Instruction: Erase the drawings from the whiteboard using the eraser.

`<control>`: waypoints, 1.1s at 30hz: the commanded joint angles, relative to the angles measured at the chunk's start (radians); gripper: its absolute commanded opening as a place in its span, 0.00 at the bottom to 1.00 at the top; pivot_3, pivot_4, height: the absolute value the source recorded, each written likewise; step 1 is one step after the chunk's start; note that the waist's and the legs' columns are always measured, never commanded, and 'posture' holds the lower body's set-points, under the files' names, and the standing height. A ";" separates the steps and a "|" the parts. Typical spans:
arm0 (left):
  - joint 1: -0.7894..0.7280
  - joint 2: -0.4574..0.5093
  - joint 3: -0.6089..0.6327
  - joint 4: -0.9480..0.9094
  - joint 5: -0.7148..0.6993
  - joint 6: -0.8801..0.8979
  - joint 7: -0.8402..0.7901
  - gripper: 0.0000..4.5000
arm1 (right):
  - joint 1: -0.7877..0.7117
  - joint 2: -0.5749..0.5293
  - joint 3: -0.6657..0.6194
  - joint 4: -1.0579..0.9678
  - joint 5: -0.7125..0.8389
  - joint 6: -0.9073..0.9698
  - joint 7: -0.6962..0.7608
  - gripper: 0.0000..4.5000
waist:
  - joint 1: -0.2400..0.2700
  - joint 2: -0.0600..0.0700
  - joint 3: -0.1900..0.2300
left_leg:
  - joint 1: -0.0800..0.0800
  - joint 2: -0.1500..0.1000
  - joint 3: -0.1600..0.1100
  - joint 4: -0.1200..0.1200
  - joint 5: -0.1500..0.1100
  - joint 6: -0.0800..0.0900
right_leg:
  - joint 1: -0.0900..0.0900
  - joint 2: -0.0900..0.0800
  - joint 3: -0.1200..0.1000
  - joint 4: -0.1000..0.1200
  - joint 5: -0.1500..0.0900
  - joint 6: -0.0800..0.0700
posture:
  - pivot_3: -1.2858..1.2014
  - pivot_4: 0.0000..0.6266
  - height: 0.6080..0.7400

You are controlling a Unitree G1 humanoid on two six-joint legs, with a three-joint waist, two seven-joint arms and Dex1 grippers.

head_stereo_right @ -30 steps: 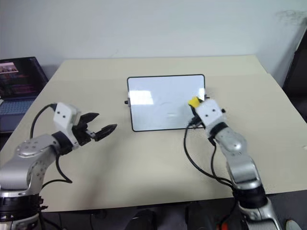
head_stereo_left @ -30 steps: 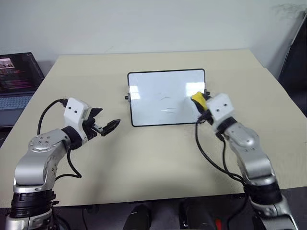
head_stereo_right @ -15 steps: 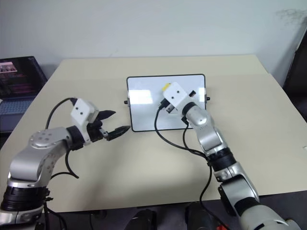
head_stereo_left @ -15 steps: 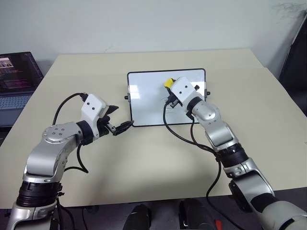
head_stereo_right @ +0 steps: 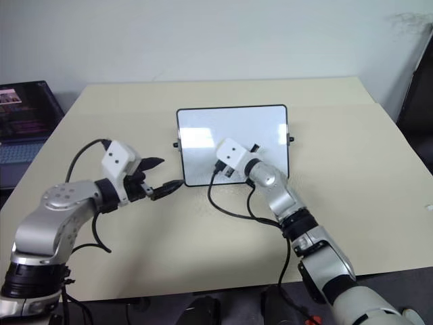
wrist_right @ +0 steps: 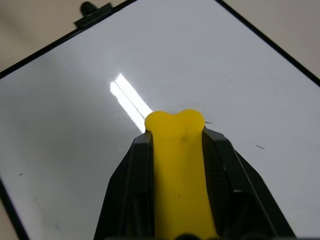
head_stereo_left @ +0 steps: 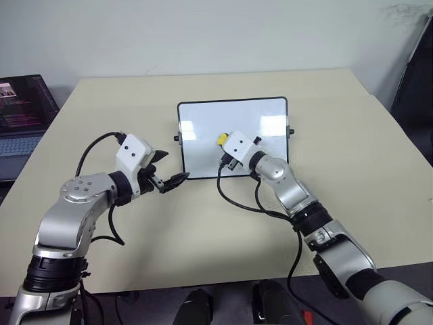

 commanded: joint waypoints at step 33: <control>-0.018 -0.005 -0.002 -0.018 -0.004 -0.010 -0.004 1.00 | -0.001 -0.105 -0.077 -0.031 -0.018 0.182 -0.010 0.22 | 0.013 -0.001 -0.001 | 0.011 0.000 -0.002 0.001 0.000 0.000 | 0.012 0.001 -0.001 -0.001 0.000 0.000 | 0.52 0.24 1.00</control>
